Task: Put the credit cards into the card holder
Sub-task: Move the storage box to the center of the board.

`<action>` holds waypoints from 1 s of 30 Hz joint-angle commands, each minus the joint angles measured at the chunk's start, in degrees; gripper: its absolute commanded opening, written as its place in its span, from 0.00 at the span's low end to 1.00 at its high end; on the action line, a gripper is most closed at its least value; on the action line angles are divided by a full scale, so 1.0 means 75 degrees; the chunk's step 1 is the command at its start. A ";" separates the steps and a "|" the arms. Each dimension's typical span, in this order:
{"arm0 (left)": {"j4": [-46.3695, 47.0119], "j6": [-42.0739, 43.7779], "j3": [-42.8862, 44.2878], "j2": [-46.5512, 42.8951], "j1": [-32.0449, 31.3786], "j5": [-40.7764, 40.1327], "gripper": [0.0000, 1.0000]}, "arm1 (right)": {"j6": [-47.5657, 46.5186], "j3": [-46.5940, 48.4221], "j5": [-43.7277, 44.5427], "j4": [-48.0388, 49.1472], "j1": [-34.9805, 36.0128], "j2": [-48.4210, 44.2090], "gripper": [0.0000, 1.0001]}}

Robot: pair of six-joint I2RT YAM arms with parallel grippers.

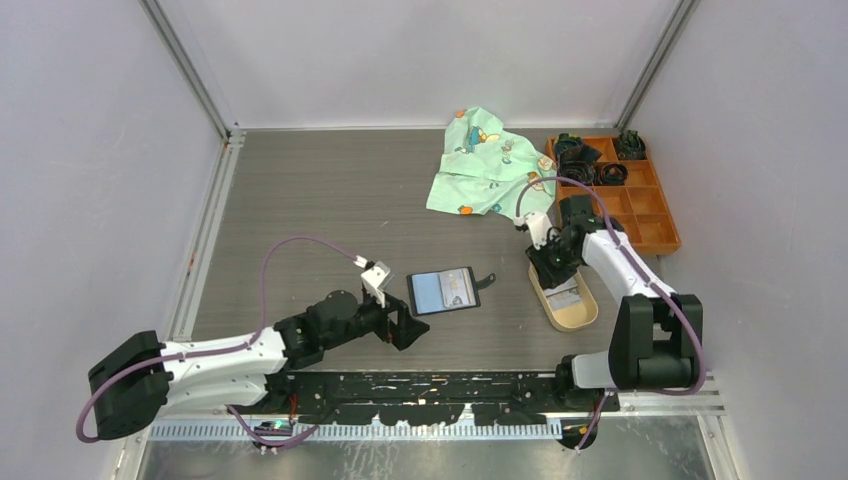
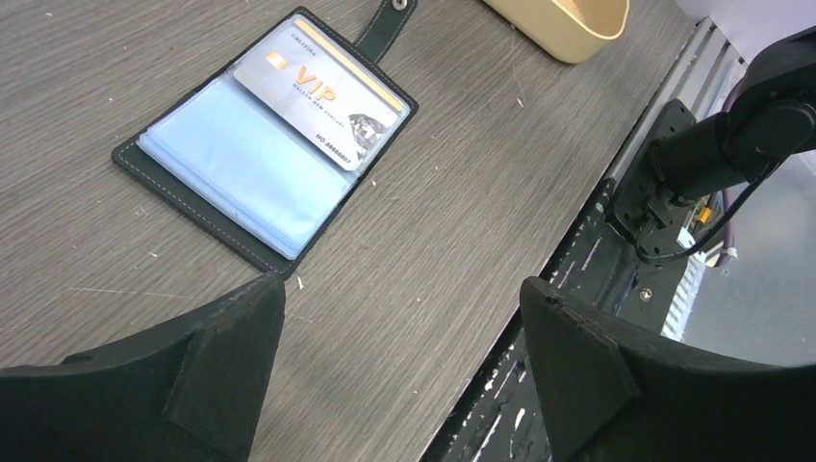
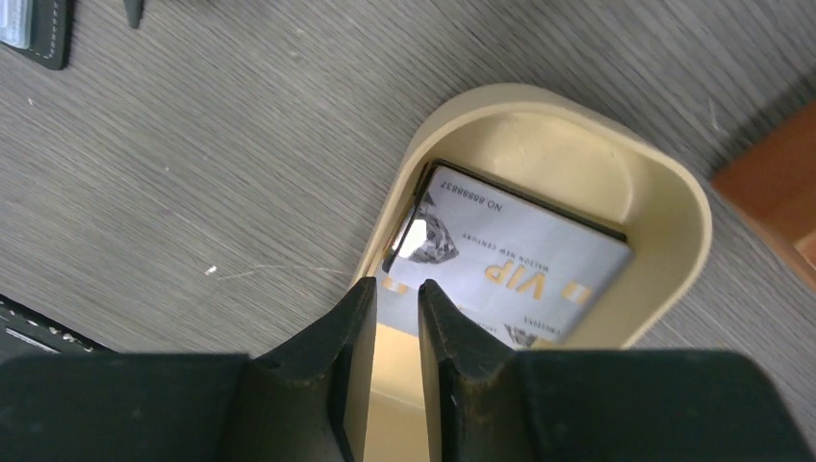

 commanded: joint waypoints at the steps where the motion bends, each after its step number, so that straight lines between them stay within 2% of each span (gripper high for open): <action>1: 0.0590 0.0113 -0.0084 -0.0320 0.0038 0.0070 0.91 | 0.0320 0.0434 0.0016 0.0210 0.0589 0.0329 0.29; 9: 0.0351 0.0084 -0.0140 -0.0640 0.0035 -0.0073 0.91 | 0.0465 0.1063 -0.1254 0.0082 0.1745 0.0945 0.29; 14: 0.0047 0.0085 -0.0083 -0.0943 0.0033 -0.0091 0.91 | -0.0076 0.1350 -0.1470 -0.0333 0.1804 0.0865 0.32; 17: -0.0233 0.0075 -0.0050 -0.1200 0.0035 -0.0097 0.91 | -0.1338 0.1285 -0.2084 -0.0694 0.1341 0.0363 0.36; 19: -0.0455 0.0075 -0.0032 -0.1405 0.0034 -0.0130 0.91 | -0.2427 0.1441 -0.2841 -0.1336 0.0735 0.0173 0.37; 21: -0.0576 0.0075 -0.0047 -0.1586 0.0034 -0.0204 0.91 | -0.3726 0.1654 -0.3060 -0.2193 0.0243 0.0202 0.38; 26: -0.0448 -0.0054 -0.0136 -0.1760 0.0037 -0.0286 0.91 | -0.5557 0.1279 -0.1512 -0.2609 0.0223 0.0409 0.38; 30: -0.0388 -0.0156 -0.0135 -0.1675 0.0036 -0.0212 0.90 | -0.7041 0.0865 -0.1255 -0.2732 -0.0224 0.0337 0.40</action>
